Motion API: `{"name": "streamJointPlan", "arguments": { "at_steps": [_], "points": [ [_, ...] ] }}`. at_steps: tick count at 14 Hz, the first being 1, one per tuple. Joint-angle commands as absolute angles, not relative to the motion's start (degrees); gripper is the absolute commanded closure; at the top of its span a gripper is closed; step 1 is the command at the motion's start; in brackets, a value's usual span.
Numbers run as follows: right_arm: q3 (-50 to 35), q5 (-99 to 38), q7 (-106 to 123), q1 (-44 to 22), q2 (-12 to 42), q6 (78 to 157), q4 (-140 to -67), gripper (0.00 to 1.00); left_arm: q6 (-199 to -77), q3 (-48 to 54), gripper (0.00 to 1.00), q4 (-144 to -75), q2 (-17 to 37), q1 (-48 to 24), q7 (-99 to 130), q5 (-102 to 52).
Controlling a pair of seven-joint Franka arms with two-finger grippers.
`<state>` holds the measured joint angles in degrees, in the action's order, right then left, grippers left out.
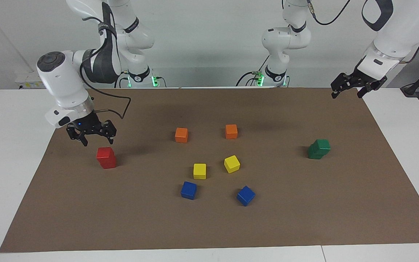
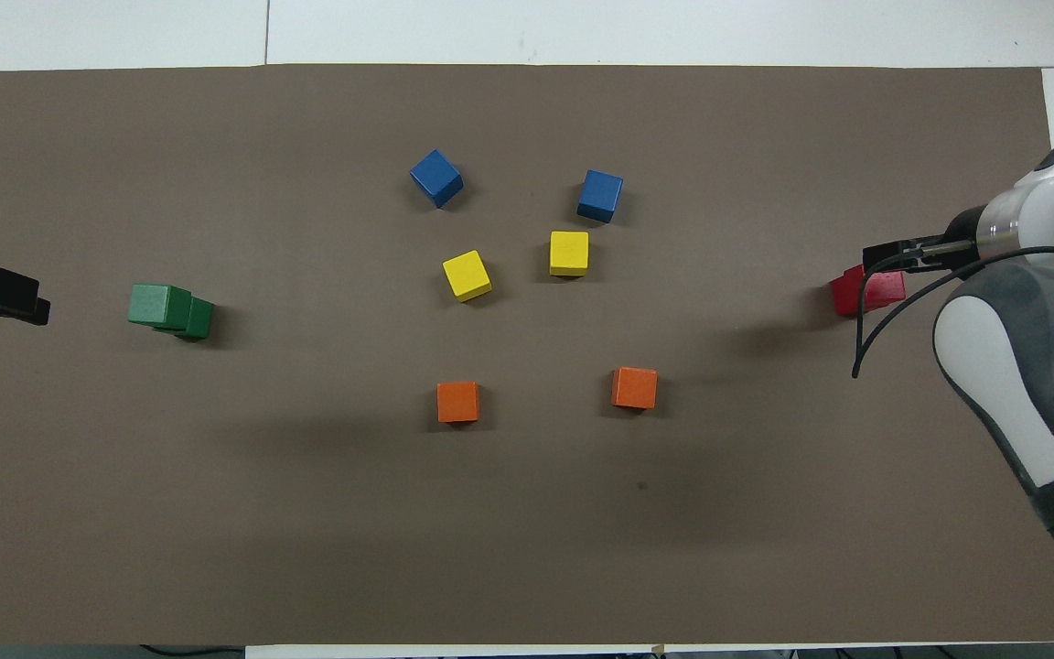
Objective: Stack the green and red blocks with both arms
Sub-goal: 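Open the right gripper and draw it back from the red stack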
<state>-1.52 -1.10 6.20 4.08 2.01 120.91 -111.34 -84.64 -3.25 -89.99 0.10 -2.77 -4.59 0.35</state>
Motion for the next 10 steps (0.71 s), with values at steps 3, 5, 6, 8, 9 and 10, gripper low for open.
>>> {"name": "streamJointPlan", "arguments": {
  "at_steps": [3,5,6,8,9,10],
  "points": [
    [-2.19,-1.76,5.89,4.13,-0.97,109.29,-104.79,0.00,-85.08,-3.61,0.00,-91.58,-0.70,-4.04,-3.96,-0.35],
    [-2.64,-1.76,5.89,4.13,-0.97,105.13,-101.88,0.00,-84.90,-3.52,0.00,-91.58,-0.79,-3.69,-4.13,-0.35],
    [-2.64,-1.76,5.98,4.13,-1.14,102.77,-100.30,0.00,-84.90,-3.52,0.00,-91.58,-0.79,-3.34,-4.04,-0.35],
    [-2.55,-0.97,5.89,4.22,-1.58,95.49,-95.82,0.00,-84.82,-3.78,0.00,-91.58,-0.79,-3.34,-4.13,-0.35],
    [-2.46,-0.79,5.63,4.13,-2.10,92.14,-94.32,0.00,-84.90,-3.61,0.00,-91.58,-0.79,-3.34,-4.13,-0.35],
    [-2.46,-0.62,5.54,4.48,-3.24,90.20,-94.13,0.00,-84.90,-3.60,0.00,-91.58,-0.79,-3.43,-4.13,-0.35]
  ]
}}
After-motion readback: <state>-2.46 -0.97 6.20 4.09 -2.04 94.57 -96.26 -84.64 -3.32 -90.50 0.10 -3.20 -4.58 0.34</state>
